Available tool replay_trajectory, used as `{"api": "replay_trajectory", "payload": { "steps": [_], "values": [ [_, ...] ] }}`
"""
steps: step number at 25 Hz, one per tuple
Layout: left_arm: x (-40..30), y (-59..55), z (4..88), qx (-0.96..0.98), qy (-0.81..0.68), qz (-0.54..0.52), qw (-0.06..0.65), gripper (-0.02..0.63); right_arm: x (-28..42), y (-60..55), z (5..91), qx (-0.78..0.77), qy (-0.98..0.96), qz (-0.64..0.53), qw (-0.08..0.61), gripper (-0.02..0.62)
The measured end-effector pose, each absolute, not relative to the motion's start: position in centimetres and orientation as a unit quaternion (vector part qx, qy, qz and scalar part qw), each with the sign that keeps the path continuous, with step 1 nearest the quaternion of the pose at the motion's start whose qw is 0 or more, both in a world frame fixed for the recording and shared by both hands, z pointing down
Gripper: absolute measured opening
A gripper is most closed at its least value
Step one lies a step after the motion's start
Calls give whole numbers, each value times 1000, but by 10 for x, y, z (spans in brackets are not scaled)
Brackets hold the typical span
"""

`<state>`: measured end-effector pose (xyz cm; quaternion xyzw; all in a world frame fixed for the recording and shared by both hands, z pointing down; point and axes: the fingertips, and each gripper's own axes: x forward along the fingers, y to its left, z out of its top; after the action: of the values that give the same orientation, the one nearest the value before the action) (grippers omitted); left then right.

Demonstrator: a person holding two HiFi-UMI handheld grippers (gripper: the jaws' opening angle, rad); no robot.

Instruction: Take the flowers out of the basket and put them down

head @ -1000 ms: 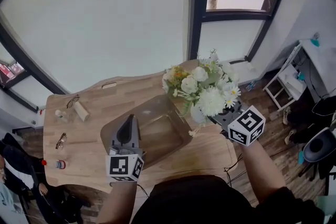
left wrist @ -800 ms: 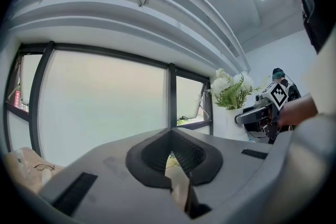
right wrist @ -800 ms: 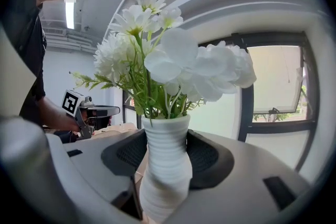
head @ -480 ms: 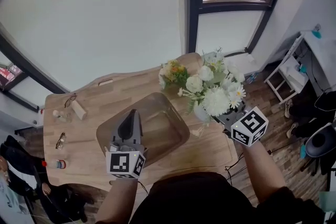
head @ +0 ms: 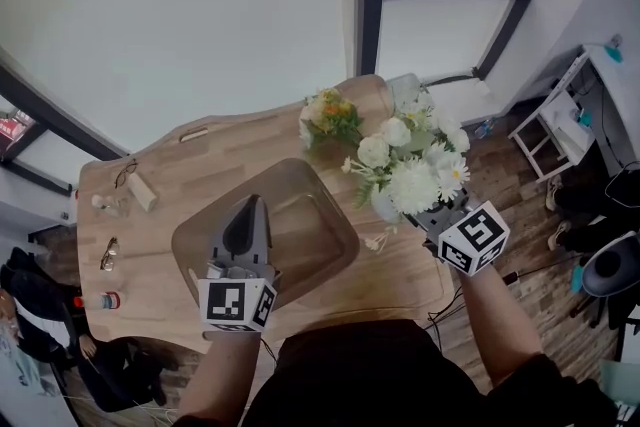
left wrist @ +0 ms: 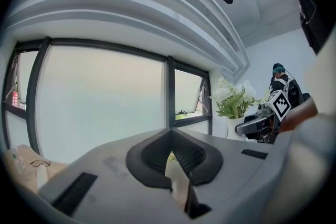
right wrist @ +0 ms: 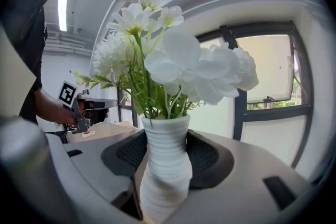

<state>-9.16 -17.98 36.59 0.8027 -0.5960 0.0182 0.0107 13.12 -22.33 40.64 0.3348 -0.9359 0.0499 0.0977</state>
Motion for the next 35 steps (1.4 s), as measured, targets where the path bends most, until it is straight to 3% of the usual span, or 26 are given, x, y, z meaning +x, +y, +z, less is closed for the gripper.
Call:
{"api": "replay_trajectory", "payload": {
  "steps": [35],
  "values": [
    [-93, -202, 424, 788, -611, 65, 47, 0, 127, -254, 532, 339, -932, 65, 114, 255]
  ]
}}
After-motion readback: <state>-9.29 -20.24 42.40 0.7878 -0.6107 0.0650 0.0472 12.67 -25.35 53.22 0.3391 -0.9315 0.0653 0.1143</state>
